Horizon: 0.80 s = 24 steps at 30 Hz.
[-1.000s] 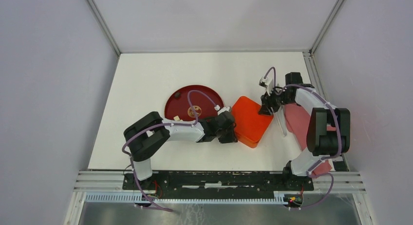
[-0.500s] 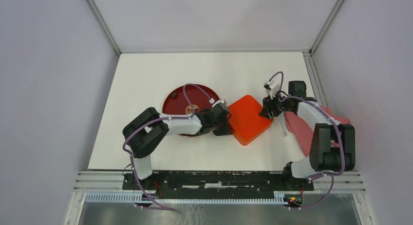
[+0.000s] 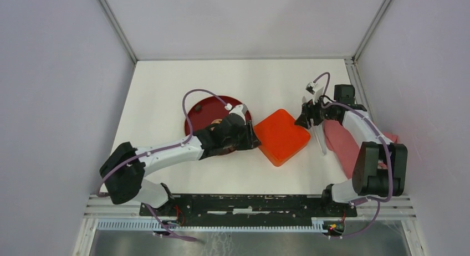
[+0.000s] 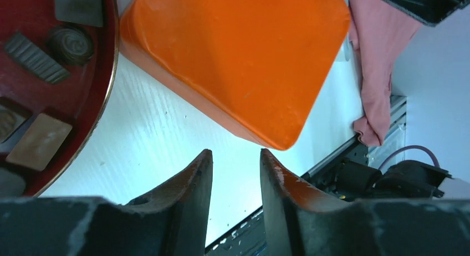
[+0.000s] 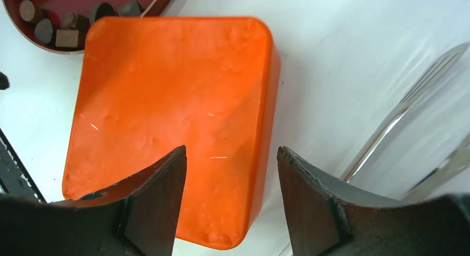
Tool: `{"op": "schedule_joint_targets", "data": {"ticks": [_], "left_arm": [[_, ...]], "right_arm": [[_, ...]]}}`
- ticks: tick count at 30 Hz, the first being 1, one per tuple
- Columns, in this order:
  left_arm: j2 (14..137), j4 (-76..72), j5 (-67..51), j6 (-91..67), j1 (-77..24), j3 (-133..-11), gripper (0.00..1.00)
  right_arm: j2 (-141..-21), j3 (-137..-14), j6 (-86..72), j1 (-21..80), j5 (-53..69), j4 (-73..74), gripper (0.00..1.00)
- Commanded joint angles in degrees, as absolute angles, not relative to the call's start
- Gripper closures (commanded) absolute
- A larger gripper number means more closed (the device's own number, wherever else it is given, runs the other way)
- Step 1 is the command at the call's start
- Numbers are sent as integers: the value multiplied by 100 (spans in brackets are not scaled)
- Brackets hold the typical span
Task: Pack the chocolate
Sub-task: Adjust the packing box at the center of the board, then close the box lid on the packing box.
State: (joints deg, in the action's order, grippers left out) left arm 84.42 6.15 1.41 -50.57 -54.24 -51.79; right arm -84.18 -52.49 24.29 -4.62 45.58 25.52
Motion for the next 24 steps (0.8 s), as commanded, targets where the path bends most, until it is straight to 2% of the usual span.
{"op": "schedule_joint_targets", "data": {"ticks": [1,3,6,10,15,20,24], "left_arm": [[7746,737,468,-4814,-5455,-4897,50],[7549,413,400,-4963,-5453,-4717,39],[7535,28,251,-5174,-5458,-4596,30],[7834,-307,104,-5216,-5446,-4664,30],[8189,716,420,-3808,-5178,-5622,30],[8511,602,-846,-2563,-4299,-6135,27],[8991,697,-1379,-1944,-4071,-6763,21]], "right_arm": [[-8009,-5629,2467,-519,4770,2524,34],[-7879,-5598,2549,-519,4648,2365,35],[-7557,-5360,2703,-517,4653,2043,36],[-7064,-5058,3310,-519,5017,2034,36],[-6597,-5044,4448,-602,4855,3047,37],[-5966,-4368,3967,-732,5056,3038,46],[-5719,-3921,3229,-781,5427,2716,60]]}}
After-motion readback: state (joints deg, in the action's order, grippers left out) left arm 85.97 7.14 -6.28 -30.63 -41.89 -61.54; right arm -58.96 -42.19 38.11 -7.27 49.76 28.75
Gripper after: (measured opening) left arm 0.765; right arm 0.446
